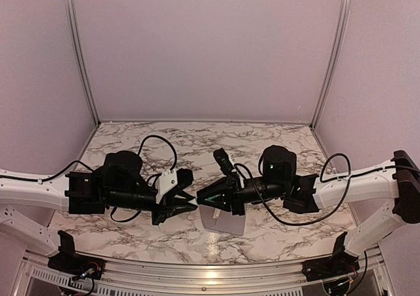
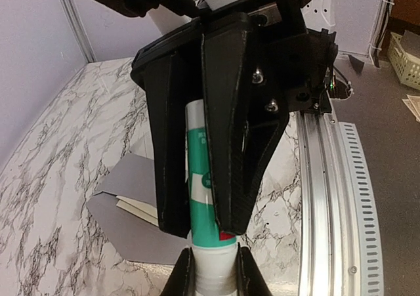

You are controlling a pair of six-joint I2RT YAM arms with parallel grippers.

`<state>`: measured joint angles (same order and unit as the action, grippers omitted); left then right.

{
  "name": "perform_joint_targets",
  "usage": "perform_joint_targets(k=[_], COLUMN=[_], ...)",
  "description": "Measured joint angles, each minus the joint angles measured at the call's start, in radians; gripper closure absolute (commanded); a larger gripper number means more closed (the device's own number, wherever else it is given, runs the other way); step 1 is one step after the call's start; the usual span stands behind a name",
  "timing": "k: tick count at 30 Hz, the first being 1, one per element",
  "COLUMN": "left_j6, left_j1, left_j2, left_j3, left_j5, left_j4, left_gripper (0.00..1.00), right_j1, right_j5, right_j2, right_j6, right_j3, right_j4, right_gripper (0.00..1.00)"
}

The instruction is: Place the letter into the envelope and seal it

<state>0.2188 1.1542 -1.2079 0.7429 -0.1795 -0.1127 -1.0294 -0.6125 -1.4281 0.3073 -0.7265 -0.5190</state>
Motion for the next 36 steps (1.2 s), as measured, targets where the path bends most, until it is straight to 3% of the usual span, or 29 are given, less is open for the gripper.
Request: perform_joint_targets(k=[12,22,36], left_j6=[-0.058,-0.094,-0.175], left_j1=[0.017,0.002,-0.029], left_j2=[0.057,0.052,-0.011], left_j3=[-0.028,-0.04,-0.021], left_j5=[-0.061,-0.093,-0.275], left_j4=[-0.138,-0.135,-0.059], left_gripper=[1.0,1.0,1.0], right_j1=[-0.013,-0.011,-0.016], right_j5=[-0.027,-0.055,-0.169], right_j2=[0.085,0.04,-0.008], right_j6=[-0.013,-0.019,-0.257], right_j3=[0.044,0.043,0.043], right_j4=[-0.096,-0.136,-0.095], right_gripper=[1.0,1.0,1.0])
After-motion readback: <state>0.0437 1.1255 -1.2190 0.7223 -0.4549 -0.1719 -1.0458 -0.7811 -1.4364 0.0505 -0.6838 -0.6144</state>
